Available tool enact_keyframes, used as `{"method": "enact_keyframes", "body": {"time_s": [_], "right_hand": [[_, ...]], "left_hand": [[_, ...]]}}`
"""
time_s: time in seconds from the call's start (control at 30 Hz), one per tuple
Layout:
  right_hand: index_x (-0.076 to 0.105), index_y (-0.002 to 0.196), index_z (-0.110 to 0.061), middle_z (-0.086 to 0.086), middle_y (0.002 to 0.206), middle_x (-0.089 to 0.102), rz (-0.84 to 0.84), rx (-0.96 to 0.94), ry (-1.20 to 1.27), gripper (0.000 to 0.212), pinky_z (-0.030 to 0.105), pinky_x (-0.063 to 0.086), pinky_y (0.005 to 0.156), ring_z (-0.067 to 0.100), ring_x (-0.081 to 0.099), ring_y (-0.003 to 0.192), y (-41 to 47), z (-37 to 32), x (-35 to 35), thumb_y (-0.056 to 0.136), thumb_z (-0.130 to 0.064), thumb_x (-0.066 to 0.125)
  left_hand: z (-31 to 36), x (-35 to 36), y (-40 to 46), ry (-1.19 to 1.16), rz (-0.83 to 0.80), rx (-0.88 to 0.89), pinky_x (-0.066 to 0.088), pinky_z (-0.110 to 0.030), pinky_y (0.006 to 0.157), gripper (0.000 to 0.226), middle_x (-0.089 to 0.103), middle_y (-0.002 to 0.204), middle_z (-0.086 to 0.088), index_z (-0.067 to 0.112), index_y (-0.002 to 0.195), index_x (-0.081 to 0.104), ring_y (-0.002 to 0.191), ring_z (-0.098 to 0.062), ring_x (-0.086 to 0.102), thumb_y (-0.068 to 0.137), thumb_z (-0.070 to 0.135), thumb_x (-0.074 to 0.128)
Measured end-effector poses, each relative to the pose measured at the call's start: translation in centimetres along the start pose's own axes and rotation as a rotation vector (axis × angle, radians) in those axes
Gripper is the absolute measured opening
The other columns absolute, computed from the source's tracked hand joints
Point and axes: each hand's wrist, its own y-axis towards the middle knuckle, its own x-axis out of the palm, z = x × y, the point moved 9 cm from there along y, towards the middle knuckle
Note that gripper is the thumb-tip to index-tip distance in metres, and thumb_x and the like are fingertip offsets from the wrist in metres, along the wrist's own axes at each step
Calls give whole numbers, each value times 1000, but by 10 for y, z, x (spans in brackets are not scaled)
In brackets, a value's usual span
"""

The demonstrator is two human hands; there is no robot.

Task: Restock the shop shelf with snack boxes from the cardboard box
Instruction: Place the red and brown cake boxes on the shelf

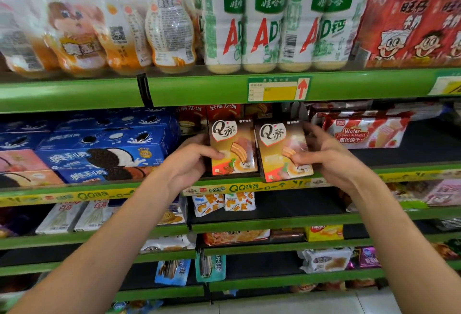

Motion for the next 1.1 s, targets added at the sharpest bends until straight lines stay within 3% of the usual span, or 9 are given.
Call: {"method": "enact_keyframes", "body": {"time_s": [0.1, 0.2, 0.33, 0.47, 0.53, 0.67, 0.8, 0.9, 1.1], "right_hand": [[42, 139, -16, 12, 129, 63, 29, -103, 108, 91, 33, 58, 83, 27, 66, 112, 2, -14, 1, 58, 12, 70], [36, 146, -9, 14, 135, 58, 100, -180, 95, 99, 30, 56, 86, 26, 61, 120, 12, -19, -3, 56, 11, 74], [39, 135, -36, -2, 127, 64, 61, -68, -193, 99, 31, 51, 95, 16, 63, 117, 20, 4, 4, 52, -5, 86], [42, 137, -36, -13, 117, 70, 21, 41, -402, 97, 35, 45, 101, 6, 67, 107, 25, 23, 2, 53, -25, 90], [44, 139, -33, -12, 121, 69, 13, 39, -362, 93, 36, 44, 101, 7, 65, 111, 23, 22, 3, 57, -32, 87], [57, 124, -35, -10, 117, 71, 9, -3, -173, 46, 30, 44, 96, 6, 66, 109, 22, 21, 6, 85, -12, 66], [57, 131, -23, -9, 111, 74, 62, -26, -72, 45, 26, 44, 92, 6, 67, 105, 25, 18, 4, 94, 1, 47], [49, 142, -17, -2, 111, 73, 82, -18, -55, 47, 30, 46, 92, 12, 67, 106, 27, 19, 0, 96, -4, 48], [47, 144, -17, 1, 109, 73, 109, -15, -29, 51, 33, 49, 92, 16, 68, 104, 27, 18, -1, 95, -4, 49]], "left_hand": [[12, 5, 0, -43, -39, 109, 56, -34, 83, 79, 67, 123, -20, 6, 133, 52, 113, -32, 65, 58, -19, 59], [18, 7, 3, -70, -38, 178, 57, -36, 83, 83, 69, 117, -16, 7, 131, 53, 110, -31, 66, 51, -17, 60], [10, 6, 4, 85, 0, 197, 54, -25, 76, 88, 74, 100, 1, 9, 135, 49, 98, -16, 69, 49, -8, 56], [2, 2, 7, 83, 0, 200, 53, -32, 88, 67, 75, 98, 5, 19, 121, 58, 101, -17, 67, 57, 1, 54], [1, 1, 8, -3, -23, 189, 56, -33, 81, 51, 75, 99, 1, 20, 116, 61, 94, -17, 70, 66, 8, 55], [0, -3, 9, -113, -58, 175, 58, -38, 79, 35, 73, 105, -5, 14, 120, 58, 97, -22, 70, 86, 18, 49], [-1, -7, 12, -171, -58, 160, 57, -41, 82, 36, 73, 109, -7, 14, 121, 59, 101, -25, 70, 88, 24, 51], [-3, -10, 15, -186, -49, 142, 56, -43, 84, 41, 71, 114, -10, 14, 123, 60, 105, -29, 68, 84, 27, 56], [-3, -14, 18, -193, -48, 149, 57, -40, 82, 40, 71, 113, -10, 14, 117, 64, 104, -27, 69, 79, 28, 62]]}}
